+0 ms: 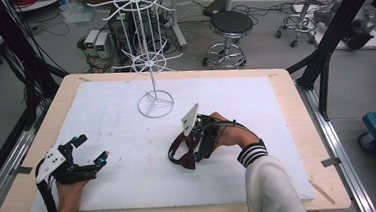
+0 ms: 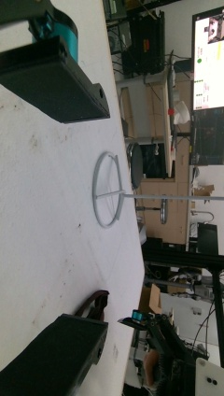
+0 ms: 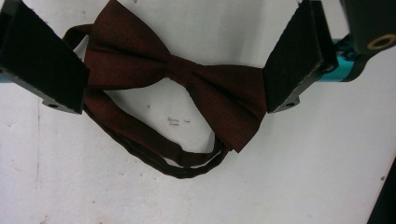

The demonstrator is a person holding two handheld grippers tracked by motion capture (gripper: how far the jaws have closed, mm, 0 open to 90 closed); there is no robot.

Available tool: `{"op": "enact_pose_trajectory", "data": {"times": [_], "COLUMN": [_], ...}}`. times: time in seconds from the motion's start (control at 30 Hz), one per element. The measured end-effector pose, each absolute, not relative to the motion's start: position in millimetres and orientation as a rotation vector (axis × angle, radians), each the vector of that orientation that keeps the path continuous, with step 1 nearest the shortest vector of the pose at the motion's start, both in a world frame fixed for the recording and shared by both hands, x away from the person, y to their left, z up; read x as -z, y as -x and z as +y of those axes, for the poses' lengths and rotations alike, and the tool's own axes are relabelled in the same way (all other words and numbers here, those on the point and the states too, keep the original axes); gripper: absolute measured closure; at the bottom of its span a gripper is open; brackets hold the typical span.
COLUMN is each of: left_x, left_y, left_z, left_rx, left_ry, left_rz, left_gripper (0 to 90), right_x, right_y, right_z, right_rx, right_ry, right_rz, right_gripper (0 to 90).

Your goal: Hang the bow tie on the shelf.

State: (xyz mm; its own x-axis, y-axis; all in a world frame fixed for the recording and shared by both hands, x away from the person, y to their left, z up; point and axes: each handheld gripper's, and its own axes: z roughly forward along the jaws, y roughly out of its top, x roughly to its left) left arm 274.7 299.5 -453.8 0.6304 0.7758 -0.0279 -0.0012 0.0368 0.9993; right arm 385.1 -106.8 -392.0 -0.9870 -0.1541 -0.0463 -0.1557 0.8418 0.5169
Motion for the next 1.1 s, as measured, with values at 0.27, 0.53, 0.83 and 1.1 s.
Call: {"op": "enact_pose_trajectory", "data": {"times": [0.27, 0.53, 0.83, 1.1], "left_x": [454, 454, 454, 454], "left_y": [-275, -275, -275, -275], "left_z": [300, 300, 300, 300], "left_rx": [-0.679, -0.678, -0.678, -0.679], "left_ry": [-1.423, -1.422, -1.421, -1.421], "left_rz": [0.702, 0.703, 0.707, 0.707], "left_gripper": [1.8, 1.8, 1.8, 1.8], "right_x": [395, 402, 405, 404], "right_y": [-386, -384, -387, -386], "right_z": [-106, -103, -101, -100], "right_rx": [-0.833, -0.757, -0.726, -0.646], "right_ry": [0.285, 0.355, 0.409, 0.436], "right_rz": [3.051, 3.083, 3.058, 3.011], "right_gripper": [18.5, 23.8, 31.7, 32.7]}}
